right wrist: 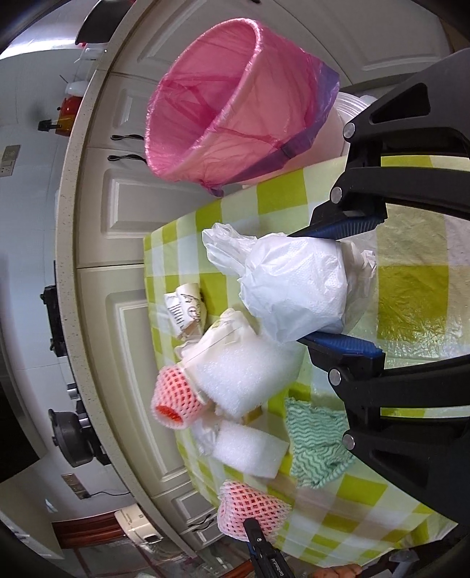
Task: Collect trash
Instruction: 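Grasp the pink foam net with the left tool while the right tool grasps the white plastic bag, then carry both items over the pink bin and open both tools to drop them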
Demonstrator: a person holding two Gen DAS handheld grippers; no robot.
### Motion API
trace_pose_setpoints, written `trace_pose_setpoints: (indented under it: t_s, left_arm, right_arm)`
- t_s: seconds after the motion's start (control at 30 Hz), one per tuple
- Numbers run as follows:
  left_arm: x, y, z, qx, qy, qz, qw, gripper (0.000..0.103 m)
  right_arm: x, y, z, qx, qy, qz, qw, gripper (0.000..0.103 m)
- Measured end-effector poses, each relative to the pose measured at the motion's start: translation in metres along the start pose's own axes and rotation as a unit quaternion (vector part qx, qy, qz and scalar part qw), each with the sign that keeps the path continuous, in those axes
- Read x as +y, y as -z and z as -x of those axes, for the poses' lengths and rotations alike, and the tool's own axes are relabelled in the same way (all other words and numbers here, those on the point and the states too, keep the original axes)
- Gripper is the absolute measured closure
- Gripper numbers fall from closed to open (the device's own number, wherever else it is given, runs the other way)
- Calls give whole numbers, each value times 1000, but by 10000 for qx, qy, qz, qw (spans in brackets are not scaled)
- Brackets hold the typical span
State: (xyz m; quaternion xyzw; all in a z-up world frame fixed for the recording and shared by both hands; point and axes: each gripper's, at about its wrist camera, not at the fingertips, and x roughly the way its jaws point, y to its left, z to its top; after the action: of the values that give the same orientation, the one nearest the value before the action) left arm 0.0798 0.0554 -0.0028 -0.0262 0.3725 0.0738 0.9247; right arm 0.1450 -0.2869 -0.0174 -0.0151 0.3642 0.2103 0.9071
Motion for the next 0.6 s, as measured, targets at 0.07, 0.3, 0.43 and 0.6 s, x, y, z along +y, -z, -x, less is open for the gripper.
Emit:
trace_pose_setpoints:
  t_s: [0.07, 0.3, 0.43, 0.6]
  left_arm:
    - [-7, -13, 14, -187, 44, -44, 9998, 76]
    - [-72, -79, 35, -797, 934, -349, 9918, 76]
    - [-128, -114, 27, -933, 1535, -514, 9824, 75]
    - [-211, -144, 2, -816, 2211, -839, 9682, 72]
  right_arm:
    - [-5, -9, 12, -149, -20, -46, 9999, 58]
    - [-60, -54, 51, -641, 339, -296, 9969, 58]
    - [-110, -71, 59, -754, 585, -532, 9940, 58]
    - [-159, -80, 52, -702, 678, -721, 9926, 58]
